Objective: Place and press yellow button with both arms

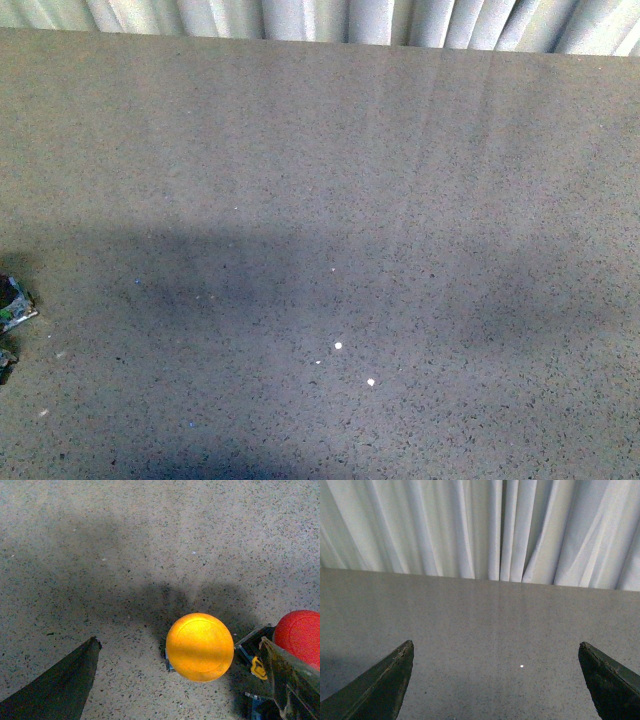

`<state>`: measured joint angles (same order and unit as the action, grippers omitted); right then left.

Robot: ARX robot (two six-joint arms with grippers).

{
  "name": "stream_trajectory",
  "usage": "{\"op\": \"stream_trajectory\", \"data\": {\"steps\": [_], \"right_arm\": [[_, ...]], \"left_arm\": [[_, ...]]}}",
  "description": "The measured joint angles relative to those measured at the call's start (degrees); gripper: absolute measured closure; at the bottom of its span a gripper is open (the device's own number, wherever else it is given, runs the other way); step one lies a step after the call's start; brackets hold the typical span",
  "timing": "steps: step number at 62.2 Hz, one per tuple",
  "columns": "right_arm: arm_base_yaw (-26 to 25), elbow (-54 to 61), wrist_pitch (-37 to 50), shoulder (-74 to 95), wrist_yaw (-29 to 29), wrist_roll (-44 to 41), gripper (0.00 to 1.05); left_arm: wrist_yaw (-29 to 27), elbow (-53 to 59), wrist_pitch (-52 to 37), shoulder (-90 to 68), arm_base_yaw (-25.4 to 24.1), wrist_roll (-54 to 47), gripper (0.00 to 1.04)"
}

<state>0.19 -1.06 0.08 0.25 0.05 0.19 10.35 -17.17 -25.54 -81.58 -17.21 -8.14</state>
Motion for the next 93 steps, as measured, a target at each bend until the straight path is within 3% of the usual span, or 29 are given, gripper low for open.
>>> {"op": "stream_trajectory", "data": {"steps": [93], "right_arm": [[0.0,0.0,0.0,0.0,0.0,0.0,0.09]], "left_arm": [[-3.1,-2.5,-0.8,-6.0,2.1,0.1,0.09]]}}
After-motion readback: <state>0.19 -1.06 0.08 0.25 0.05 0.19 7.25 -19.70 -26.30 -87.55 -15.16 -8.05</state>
